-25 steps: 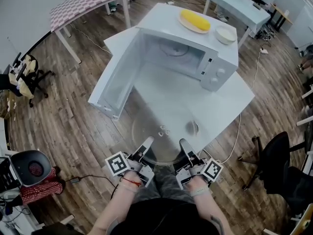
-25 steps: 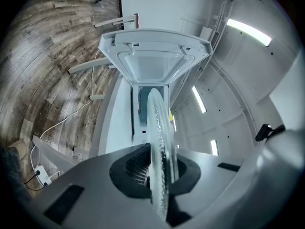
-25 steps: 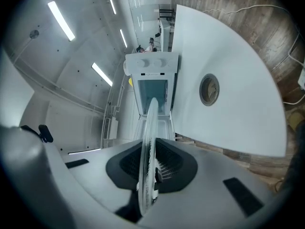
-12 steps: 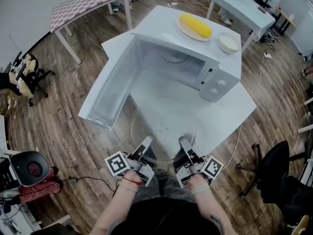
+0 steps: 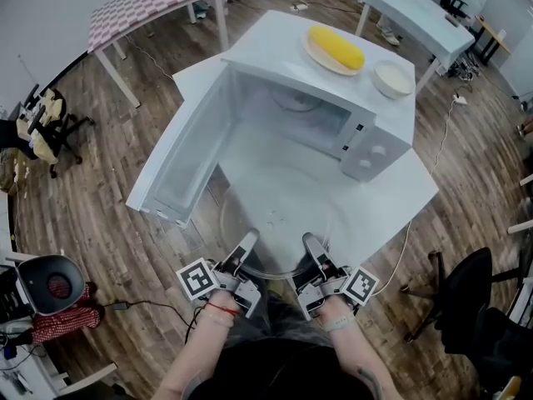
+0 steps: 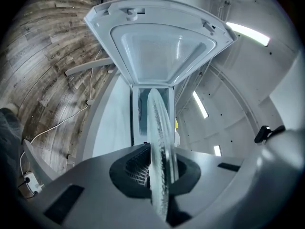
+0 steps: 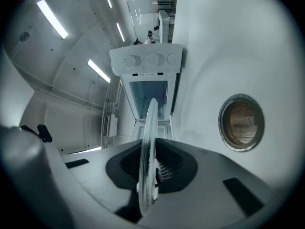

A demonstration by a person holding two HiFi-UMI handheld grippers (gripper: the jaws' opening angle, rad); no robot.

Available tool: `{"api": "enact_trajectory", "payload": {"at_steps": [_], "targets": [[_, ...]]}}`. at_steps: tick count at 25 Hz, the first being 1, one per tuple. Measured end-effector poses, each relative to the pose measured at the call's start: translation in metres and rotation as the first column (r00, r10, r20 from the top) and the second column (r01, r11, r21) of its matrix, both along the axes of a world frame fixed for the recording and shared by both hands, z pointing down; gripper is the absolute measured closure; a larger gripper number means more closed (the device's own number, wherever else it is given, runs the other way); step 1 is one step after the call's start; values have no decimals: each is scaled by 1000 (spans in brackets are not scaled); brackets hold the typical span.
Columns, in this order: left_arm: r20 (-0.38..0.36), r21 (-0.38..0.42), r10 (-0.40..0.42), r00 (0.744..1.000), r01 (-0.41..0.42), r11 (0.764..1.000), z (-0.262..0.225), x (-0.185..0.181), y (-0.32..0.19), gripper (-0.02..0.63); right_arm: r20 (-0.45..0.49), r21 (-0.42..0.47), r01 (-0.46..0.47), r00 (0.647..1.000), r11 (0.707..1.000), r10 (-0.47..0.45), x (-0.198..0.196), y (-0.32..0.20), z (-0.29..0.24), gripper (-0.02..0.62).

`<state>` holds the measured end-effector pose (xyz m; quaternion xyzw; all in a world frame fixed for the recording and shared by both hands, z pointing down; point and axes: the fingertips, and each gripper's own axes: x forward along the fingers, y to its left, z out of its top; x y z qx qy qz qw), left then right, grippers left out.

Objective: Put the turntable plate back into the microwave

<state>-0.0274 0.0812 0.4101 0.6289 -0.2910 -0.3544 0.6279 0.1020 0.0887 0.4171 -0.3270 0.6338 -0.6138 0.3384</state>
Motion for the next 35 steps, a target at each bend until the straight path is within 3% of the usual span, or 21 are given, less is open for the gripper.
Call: {"api": "enact_trajectory", "payload": {"at_steps": [13, 35], "targets": [[-5, 2, 45, 999, -45, 999, 3, 19, -37, 575, 0, -7, -53, 999, 999, 53, 18, -30, 5, 554], [-4, -42, 35, 999, -35, 998, 33, 16, -113, 575, 6, -58, -91, 996, 994, 92, 17, -106, 32, 554]]}}
